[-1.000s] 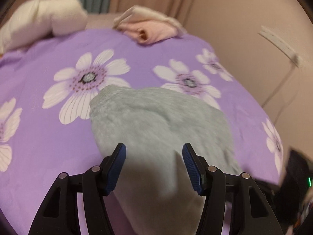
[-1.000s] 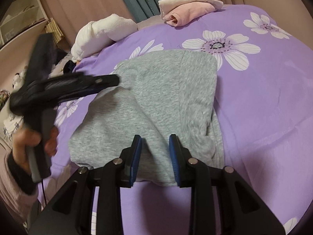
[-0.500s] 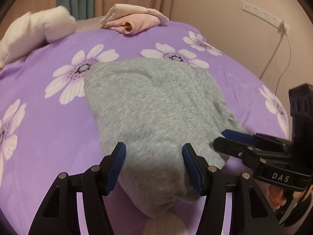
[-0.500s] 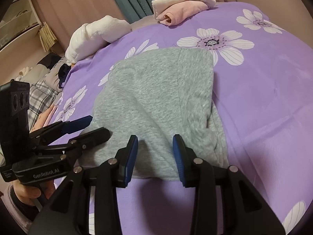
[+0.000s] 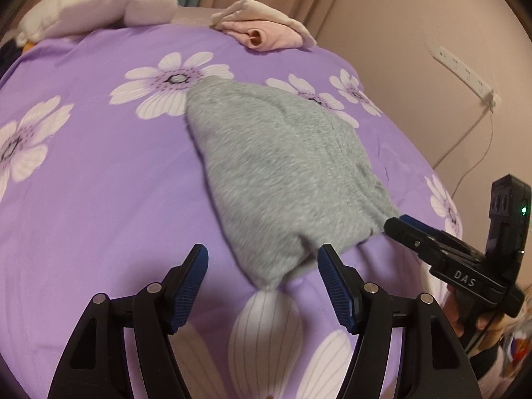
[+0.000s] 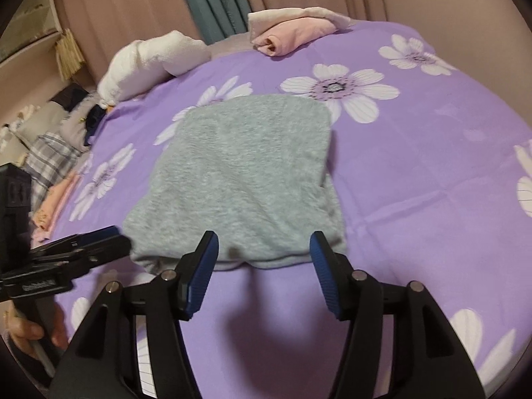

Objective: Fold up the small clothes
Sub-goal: 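Move both open tools to the ends of the grey bundle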

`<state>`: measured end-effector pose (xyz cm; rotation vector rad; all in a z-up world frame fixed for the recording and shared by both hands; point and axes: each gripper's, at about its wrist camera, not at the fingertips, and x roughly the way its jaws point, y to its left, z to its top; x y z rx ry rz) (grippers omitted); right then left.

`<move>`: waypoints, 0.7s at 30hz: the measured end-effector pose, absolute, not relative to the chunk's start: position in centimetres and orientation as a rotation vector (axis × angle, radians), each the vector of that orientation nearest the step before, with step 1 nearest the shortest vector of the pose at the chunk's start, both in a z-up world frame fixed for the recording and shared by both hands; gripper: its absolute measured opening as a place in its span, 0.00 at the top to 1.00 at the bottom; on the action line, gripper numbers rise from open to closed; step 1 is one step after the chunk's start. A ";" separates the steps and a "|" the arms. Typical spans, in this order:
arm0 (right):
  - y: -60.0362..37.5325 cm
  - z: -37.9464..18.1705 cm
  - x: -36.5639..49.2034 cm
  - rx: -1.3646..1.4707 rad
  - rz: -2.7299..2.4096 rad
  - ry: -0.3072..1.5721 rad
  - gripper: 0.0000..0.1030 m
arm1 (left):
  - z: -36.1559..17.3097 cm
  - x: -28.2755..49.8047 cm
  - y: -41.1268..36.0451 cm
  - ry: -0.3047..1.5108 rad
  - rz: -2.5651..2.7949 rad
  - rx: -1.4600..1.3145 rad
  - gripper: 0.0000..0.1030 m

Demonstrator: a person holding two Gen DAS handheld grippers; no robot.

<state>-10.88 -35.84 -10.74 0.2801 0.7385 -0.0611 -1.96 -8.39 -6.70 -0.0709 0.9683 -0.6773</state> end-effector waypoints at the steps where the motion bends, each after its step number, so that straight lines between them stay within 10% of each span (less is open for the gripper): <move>1: -36.0 -10.8 -11.1 0.279 -0.070 0.741 0.42 | -6.7 -2.0 -8.0 0.972 -0.673 -0.087 0.34; 21: -37.4 -9.6 -13.7 0.280 -0.148 0.710 0.31 | -7.2 -1.9 -5.0 1.059 -0.684 -0.297 0.23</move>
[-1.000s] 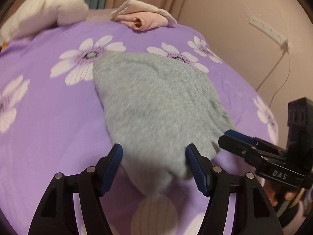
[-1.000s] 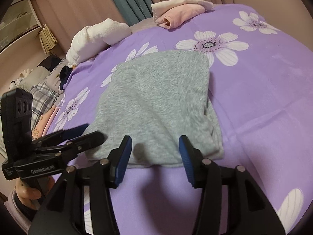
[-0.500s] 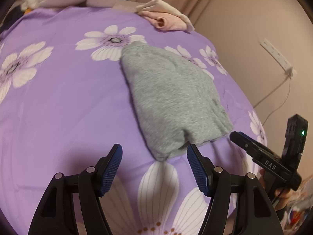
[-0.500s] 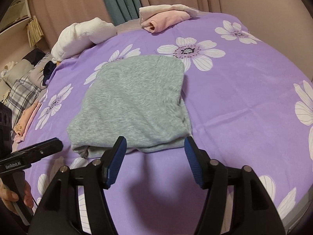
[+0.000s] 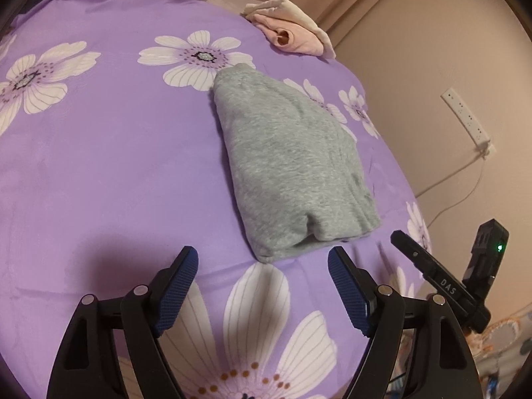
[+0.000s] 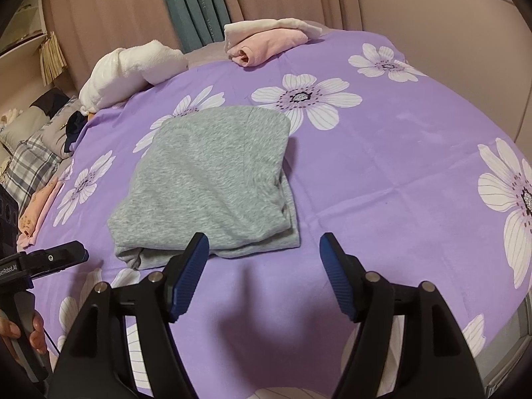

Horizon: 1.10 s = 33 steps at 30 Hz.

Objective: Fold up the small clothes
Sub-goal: 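Move both open tools to the ends of the grey bundle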

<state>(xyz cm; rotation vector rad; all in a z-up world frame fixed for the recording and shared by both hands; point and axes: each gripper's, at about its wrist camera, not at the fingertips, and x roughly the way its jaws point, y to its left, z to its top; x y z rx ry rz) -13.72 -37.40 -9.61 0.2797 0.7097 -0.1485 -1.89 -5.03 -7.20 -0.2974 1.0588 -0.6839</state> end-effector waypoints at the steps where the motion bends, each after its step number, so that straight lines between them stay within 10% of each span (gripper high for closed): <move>1: -37.5 -9.6 -13.7 0.281 -0.150 0.709 0.30 | -7.2 -1.9 -5.1 1.063 -0.684 -0.299 0.23; 33: -39.9 -9.9 -13.4 0.365 -0.139 0.702 0.09 | -7.4 -0.7 -7.5 1.115 -0.677 -0.305 0.09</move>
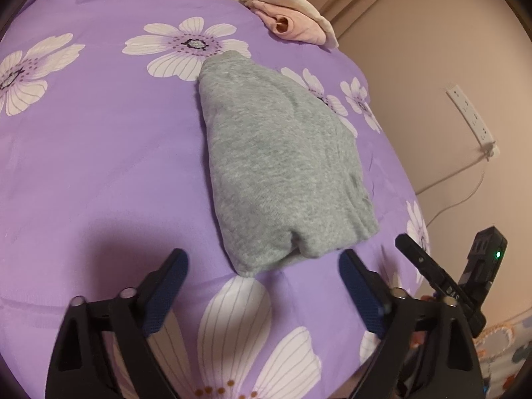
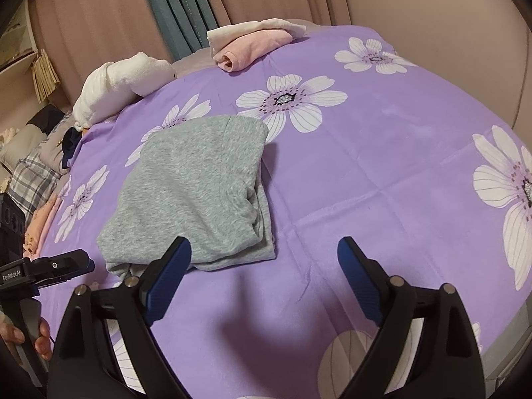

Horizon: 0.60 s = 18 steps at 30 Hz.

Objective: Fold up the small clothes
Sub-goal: 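Move both open tools to the ends of the grey bundle, then grasp the grey bundle's end with the right tool while the left tool grasps the other end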

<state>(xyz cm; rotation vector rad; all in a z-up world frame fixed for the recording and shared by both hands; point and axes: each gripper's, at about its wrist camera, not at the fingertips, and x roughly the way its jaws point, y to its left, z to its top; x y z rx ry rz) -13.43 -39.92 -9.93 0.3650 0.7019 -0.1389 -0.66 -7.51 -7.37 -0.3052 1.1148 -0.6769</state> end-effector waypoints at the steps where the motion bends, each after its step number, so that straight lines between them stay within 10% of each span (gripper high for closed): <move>1: -40.1 -9.9 -13.4 0.384 -0.121 0.697 0.06 | -7.4 -0.5 -7.5 1.114 -0.676 -0.313 0.09; 18: -43.8 -12.7 -9.9 0.755 0.046 0.731 0.03 | -8.4 3.8 -8.0 1.134 -0.650 -0.359 0.09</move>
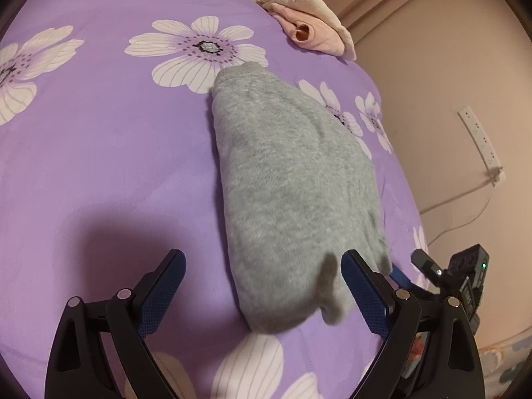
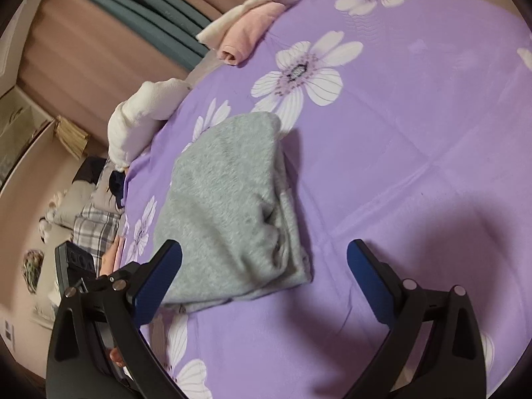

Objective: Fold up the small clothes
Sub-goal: 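Grasp the grey bundle's end with the right tool while the left tool grasps the other end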

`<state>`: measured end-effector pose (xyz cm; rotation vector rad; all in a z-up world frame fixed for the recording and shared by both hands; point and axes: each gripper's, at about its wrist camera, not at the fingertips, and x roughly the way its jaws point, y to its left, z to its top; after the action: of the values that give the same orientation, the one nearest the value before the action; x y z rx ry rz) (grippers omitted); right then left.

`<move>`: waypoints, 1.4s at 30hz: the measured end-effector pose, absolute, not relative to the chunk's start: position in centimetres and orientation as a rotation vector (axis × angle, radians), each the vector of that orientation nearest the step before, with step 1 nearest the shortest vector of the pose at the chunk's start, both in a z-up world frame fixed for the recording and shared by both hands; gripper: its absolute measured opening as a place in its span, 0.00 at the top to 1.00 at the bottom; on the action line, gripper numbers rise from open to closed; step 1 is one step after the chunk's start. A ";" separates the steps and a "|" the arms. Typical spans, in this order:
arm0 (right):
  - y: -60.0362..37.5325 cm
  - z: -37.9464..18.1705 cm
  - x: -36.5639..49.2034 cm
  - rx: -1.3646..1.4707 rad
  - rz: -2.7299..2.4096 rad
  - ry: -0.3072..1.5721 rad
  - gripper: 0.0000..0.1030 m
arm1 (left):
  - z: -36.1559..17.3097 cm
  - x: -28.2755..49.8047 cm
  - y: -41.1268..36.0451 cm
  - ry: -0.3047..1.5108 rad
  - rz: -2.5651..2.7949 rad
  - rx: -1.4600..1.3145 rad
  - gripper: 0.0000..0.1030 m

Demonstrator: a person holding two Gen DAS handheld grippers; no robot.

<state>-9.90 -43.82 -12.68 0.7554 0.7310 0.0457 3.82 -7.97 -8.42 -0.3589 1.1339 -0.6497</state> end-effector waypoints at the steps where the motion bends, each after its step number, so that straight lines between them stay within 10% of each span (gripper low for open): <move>1: -44.0 -12.8 -9.6 0.758 0.033 0.738 0.03 | -8.5 4.0 -8.1 1.136 -0.650 -0.359 0.09; 42: -43.8 -14.0 -0.6 0.704 0.172 0.868 0.03 | -9.8 7.2 -12.7 1.153 -0.682 -0.271 0.05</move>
<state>-0.62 -43.77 -14.02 0.7036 0.8684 0.1719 7.16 -12.65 -9.77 -0.2715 1.1525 -0.6822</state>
